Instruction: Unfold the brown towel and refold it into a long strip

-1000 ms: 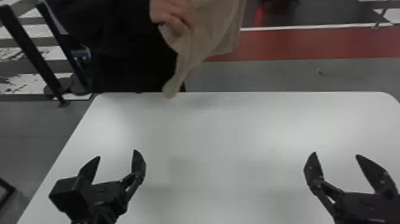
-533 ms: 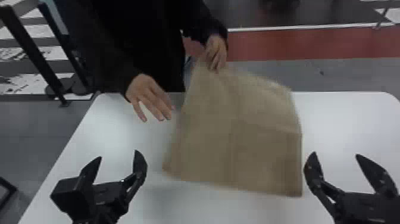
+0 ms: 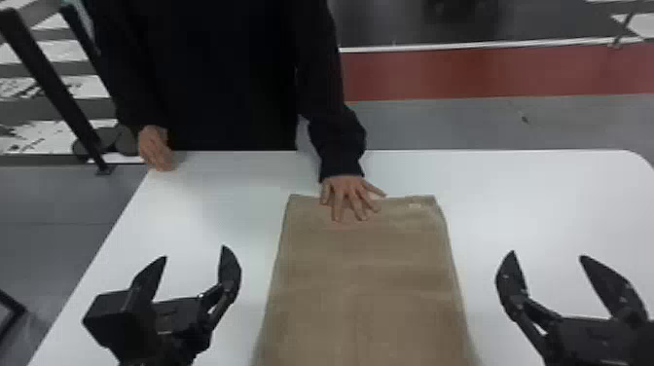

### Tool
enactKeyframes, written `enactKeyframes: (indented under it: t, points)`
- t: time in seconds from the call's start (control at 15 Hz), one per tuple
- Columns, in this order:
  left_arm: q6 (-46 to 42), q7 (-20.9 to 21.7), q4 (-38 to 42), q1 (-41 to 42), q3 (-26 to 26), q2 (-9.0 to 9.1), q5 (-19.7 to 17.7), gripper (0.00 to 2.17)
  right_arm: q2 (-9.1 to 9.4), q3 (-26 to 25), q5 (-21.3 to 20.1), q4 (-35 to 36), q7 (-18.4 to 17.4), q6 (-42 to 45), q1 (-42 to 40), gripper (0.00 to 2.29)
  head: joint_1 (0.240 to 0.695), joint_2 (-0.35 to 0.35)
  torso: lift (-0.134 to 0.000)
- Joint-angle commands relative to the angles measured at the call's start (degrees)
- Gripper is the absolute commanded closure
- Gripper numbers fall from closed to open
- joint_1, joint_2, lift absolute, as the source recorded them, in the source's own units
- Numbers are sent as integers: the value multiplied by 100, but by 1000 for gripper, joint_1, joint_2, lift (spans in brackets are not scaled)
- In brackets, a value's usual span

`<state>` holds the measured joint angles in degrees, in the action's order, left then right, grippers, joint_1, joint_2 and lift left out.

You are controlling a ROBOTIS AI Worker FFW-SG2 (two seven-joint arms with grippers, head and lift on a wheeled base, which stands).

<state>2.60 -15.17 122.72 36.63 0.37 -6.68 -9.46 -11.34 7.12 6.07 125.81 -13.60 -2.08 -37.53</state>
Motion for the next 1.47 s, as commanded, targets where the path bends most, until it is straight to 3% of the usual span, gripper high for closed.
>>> enactKeyframes:
  t: [0.0,1.4]
  points:
    - [0,6,-11,-6,-2,0,5,63,0,0,0,-22,6,1,8,144,695,105,-123]
    - [35,111,-143,-296,-63,-9,-3,76,26,52,-70,-75,6,1,44,144,695,105,-123]
